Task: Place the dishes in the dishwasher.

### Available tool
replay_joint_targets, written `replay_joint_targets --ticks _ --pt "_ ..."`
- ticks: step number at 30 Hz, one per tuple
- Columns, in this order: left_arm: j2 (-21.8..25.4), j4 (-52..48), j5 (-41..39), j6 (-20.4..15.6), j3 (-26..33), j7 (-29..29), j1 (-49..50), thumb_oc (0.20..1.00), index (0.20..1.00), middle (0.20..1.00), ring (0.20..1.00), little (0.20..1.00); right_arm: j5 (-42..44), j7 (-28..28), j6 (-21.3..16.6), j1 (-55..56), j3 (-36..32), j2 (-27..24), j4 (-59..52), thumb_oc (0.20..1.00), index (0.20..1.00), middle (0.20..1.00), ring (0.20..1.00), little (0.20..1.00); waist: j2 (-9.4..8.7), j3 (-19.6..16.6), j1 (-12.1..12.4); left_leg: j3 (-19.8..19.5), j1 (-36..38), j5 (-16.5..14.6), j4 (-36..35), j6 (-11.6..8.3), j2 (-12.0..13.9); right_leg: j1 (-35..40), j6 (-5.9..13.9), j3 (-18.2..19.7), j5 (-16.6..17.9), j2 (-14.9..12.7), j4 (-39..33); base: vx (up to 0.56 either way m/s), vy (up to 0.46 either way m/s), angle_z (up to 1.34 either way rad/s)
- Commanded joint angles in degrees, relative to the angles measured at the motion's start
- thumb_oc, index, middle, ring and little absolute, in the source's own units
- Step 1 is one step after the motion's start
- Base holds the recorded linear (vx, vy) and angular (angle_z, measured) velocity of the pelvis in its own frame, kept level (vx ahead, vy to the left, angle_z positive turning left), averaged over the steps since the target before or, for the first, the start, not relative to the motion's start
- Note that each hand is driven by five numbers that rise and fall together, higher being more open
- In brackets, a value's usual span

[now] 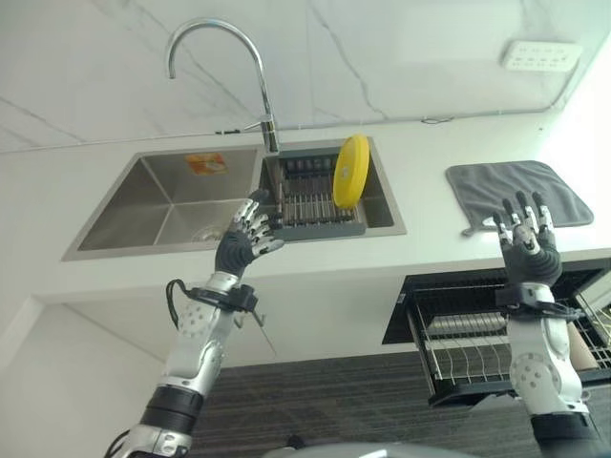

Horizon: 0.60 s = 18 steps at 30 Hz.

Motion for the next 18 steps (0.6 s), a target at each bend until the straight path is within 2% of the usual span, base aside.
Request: replay_joint_targets --ticks 1,3,5,7,10,14,16,17,18 --pt "1.89 -1.98 0.61 -3.13 1.38 -1.45 -2.78 1.000 1.000 1.000 1.000 1.000 -1.72 0.20 -1.53 -3.05 -0.83 -0.02 -1.91 1.000 1.000 1.000 1.000 1.000 -0.18 0.06 -1.77 4.38 5.43 -0.54 -7.22 -2.30 3.52 1.81 3.81 2.11 1.36 2.24 -2.32 0.06 0.141 -0.21" --pt "1.86 -1.61 0.17 -3.59 0.96 -1.45 -2.74 1.000 1.000 1.000 1.000 1.000 -1.78 0.38 -1.39 -2.56 -1.40 -0.20 -2.03 1.000 1.000 1.000 1.000 1.000 0.08 -0.27 -2.19 5.89 6.30 1.12 -11.03 -3.07 5.33 2.31 4.14 0.99 1.25 1.54 -3.11 0.06 0.190 0.10" --pt "1.48 0.56 -1.23 -4.36 0.21 -1.95 -3.63 1.000 1.000 1.000 1.000 1.000 -1.05 0.36 -1.06 -0.81 -2.89 -1.66 -2.99 1.000 1.000 1.000 1.000 1.000 0.86 -1.52 -4.09 10.48 8.78 2.30 -18.27 -4.08 7.05 2.38 5.33 -2.08 1.10 -0.36 -3.78 0.12 0.386 0.26" --pt "1.29 1.44 -1.36 -4.56 0.23 -3.39 -4.02 1.000 1.000 1.000 1.000 1.000 -0.16 0.58 -0.59 0.29 -4.16 -2.19 -3.52 1.000 1.000 1.000 1.000 1.000 1.46 -2.25 -5.05 12.12 9.42 2.27 -19.41 -4.46 7.17 1.98 6.22 -3.67 1.43 -1.56 -3.76 0.10 0.323 0.39" --pt "1.73 0.45 -1.11 -3.84 0.33 -2.97 -3.90 1.000 1.000 1.000 1.000 1.000 -0.56 0.55 0.02 0.17 -4.08 -2.29 -3.64 1.000 1.000 1.000 1.000 1.000 2.26 -2.60 -5.19 10.81 10.30 0.94 -19.65 -4.14 5.77 1.17 7.48 -3.61 1.92 -3.03 -3.31 0.09 0.207 0.33" --pt "2.80 -0.75 -1.53 -2.12 1.72 -2.97 -3.12 1.000 1.000 1.000 1.000 1.000 -1.76 -1.36 0.15 0.01 -2.43 -1.20 -4.65 1.000 1.000 1.000 1.000 1.000 2.96 -2.78 -4.74 9.86 11.99 -1.65 -19.65 -1.85 2.68 0.29 9.51 -2.41 1.94 -5.15 -0.72 0.13 0.225 -0.05" --pt "3.18 -1.77 -0.93 -1.41 1.78 -2.80 -2.73 1.000 1.000 1.000 1.000 1.000 -1.75 -1.68 -0.44 0.92 -2.25 -0.30 -5.29 1.000 1.000 1.000 1.000 1.000 2.98 -2.62 -4.65 9.37 11.91 -2.51 -19.65 -0.37 1.52 -1.12 9.88 -1.90 1.80 -5.48 4.26 0.07 0.146 -0.06" --pt "3.34 -2.37 -0.22 -1.19 1.82 -2.18 -2.52 1.000 1.000 1.000 1.000 1.000 -2.13 -1.46 -0.82 1.30 -2.10 0.38 -5.26 1.000 1.000 1.000 1.000 1.000 2.94 -2.10 -4.62 8.70 12.10 -2.86 -19.65 0.57 0.90 -3.49 10.20 -1.86 3.10 -5.27 9.48 0.04 0.088 -0.06" --pt "3.34 -2.41 -0.18 -1.16 1.83 -2.13 -2.50 1.000 1.000 1.000 1.000 1.000 -2.15 -1.45 -0.83 1.29 -2.09 0.40 -5.26 1.000 1.000 1.000 1.000 1.000 2.90 -2.17 -4.53 8.79 12.00 -2.87 -19.65 0.61 0.85 -3.89 10.23 -1.70 2.89 -5.36 10.00 0.05 0.042 -0.22"
